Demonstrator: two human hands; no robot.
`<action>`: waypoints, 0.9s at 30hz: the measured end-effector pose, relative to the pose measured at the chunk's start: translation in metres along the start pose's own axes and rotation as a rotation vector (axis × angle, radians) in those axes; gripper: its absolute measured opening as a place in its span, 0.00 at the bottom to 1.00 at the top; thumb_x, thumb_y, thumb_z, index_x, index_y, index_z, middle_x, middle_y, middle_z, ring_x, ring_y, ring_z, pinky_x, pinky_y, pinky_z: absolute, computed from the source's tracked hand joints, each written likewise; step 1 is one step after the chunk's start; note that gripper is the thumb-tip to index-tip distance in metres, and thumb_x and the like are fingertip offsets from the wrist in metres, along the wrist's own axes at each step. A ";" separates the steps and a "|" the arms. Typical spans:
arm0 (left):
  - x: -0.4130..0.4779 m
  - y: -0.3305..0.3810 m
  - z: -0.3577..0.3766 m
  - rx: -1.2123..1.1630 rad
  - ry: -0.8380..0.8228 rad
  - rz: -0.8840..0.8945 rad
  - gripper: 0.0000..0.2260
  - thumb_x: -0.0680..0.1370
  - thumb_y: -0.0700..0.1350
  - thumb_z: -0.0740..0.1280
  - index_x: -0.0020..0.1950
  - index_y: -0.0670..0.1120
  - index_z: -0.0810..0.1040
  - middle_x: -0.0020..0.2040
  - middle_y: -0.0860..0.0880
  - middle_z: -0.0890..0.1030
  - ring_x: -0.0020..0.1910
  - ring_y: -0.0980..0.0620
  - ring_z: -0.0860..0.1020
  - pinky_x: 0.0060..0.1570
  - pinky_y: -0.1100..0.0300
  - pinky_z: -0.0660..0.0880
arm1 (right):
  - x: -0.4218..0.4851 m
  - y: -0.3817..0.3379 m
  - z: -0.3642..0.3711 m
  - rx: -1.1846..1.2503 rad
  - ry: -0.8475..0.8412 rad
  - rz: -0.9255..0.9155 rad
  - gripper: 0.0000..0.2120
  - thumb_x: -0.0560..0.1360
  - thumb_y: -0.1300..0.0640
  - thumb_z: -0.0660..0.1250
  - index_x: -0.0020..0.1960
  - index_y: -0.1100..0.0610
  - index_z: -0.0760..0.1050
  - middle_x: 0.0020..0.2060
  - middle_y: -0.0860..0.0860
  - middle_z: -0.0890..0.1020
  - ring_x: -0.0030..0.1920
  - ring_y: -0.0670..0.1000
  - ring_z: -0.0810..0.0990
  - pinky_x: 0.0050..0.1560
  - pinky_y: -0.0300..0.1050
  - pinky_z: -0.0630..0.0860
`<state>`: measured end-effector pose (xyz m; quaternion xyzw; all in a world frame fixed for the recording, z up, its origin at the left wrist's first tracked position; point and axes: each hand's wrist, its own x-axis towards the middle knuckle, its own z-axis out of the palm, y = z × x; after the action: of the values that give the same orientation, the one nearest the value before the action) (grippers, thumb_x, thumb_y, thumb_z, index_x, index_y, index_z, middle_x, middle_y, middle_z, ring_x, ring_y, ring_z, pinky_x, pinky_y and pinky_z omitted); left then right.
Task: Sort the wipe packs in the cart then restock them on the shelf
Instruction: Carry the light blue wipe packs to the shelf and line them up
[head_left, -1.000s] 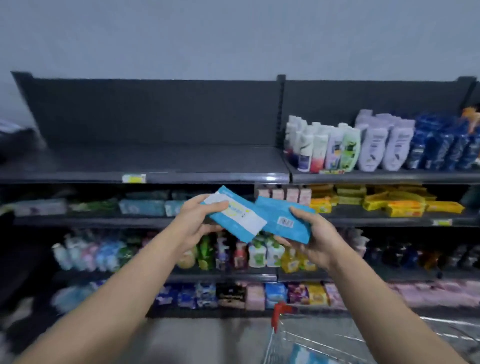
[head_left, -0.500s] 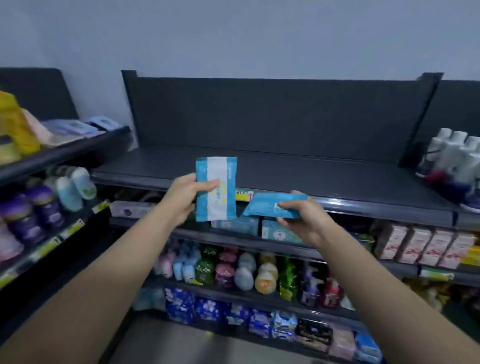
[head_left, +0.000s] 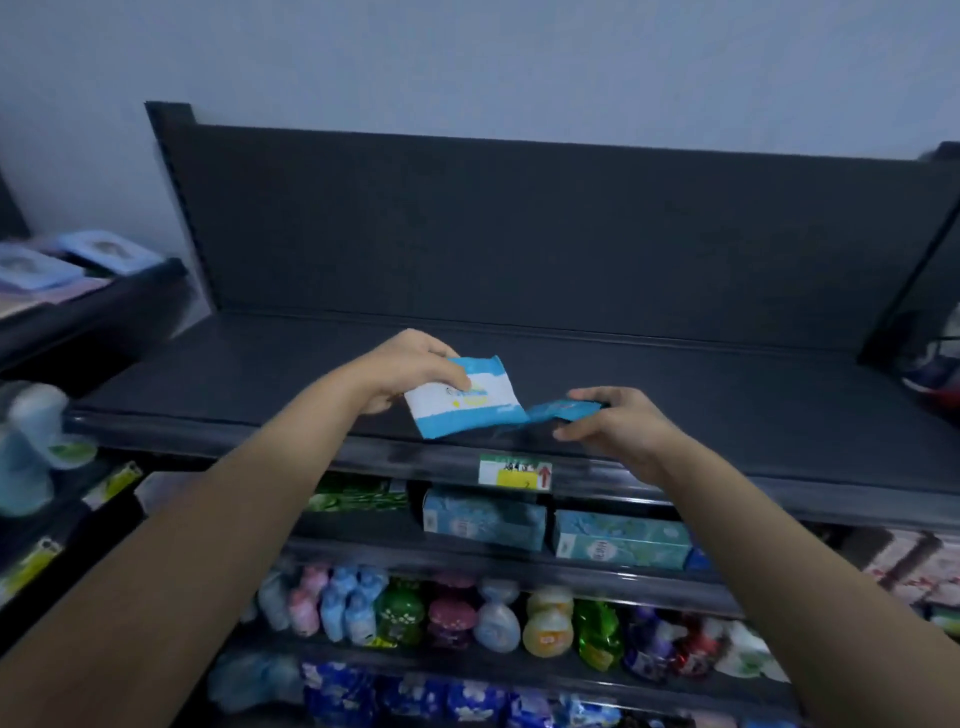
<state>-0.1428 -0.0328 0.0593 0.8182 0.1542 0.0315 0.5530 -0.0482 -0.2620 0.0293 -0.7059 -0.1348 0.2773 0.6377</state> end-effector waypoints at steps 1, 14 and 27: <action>0.013 0.000 -0.002 -0.044 -0.024 0.000 0.14 0.65 0.40 0.74 0.48 0.38 0.82 0.42 0.42 0.84 0.37 0.49 0.80 0.37 0.61 0.75 | 0.013 0.002 -0.004 -0.018 0.022 -0.003 0.26 0.65 0.75 0.72 0.60 0.63 0.71 0.47 0.60 0.80 0.43 0.53 0.81 0.37 0.38 0.81; 0.198 0.024 0.060 -0.105 -0.224 0.117 0.11 0.70 0.44 0.76 0.51 0.44 0.83 0.49 0.46 0.85 0.48 0.49 0.82 0.54 0.55 0.76 | 0.108 0.011 -0.109 -0.236 0.574 -0.089 0.16 0.70 0.49 0.74 0.33 0.61 0.77 0.21 0.55 0.77 0.22 0.51 0.72 0.24 0.40 0.70; 0.299 0.050 0.192 -0.096 -0.078 -0.026 0.14 0.65 0.30 0.73 0.46 0.43 0.82 0.44 0.44 0.84 0.43 0.50 0.82 0.45 0.60 0.78 | 0.171 0.026 -0.286 -0.521 0.748 -0.067 0.15 0.72 0.46 0.70 0.40 0.59 0.79 0.28 0.50 0.78 0.28 0.51 0.75 0.34 0.45 0.71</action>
<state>0.1948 -0.1355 -0.0048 0.7892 0.1414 0.0000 0.5977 0.2469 -0.4089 -0.0242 -0.8897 0.0168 -0.0607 0.4522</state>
